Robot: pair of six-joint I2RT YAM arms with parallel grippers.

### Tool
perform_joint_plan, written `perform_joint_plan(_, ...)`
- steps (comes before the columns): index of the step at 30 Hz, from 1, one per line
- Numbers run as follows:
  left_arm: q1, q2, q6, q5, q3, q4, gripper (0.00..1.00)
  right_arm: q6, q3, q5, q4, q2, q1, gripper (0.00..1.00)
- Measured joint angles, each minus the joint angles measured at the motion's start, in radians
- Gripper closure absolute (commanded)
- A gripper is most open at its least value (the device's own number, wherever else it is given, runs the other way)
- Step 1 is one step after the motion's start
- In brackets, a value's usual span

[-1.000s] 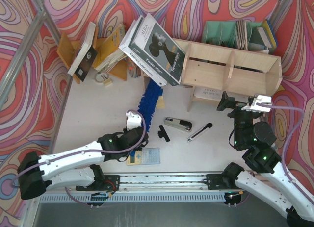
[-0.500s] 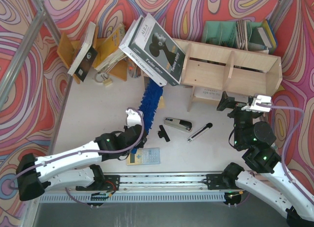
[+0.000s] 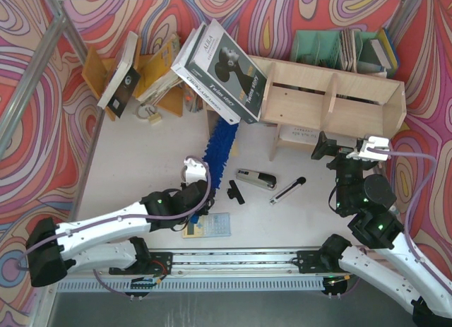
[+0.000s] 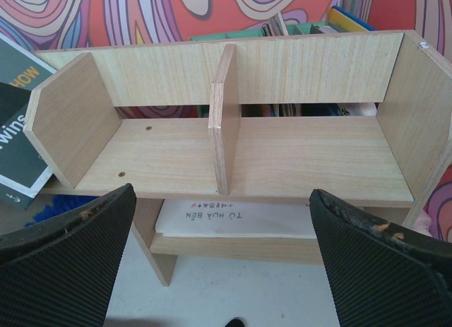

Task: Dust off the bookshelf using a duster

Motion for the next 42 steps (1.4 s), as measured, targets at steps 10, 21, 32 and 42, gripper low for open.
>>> perform_joint_plan(10,0.001,-0.146,0.02,-0.017,0.058,-0.007,1.0,0.0,0.0,-0.001,0.0,0.0,0.0,0.01)
perform_joint_plan(21,0.0,0.1,-0.008,0.045,0.038,0.047,1.0,0.0,0.0,-0.007,0.0,0.005,0.0,0.01)
perform_joint_plan(32,0.0,0.059,0.021,0.079,0.107,0.061,1.0,0.0,0.0,-0.007,0.0,0.005,0.0,0.01)
perform_joint_plan(42,-0.066,0.081,0.033,0.116,0.165,0.132,1.0,0.0,0.0,-0.007,0.0,0.005,0.0,0.01)
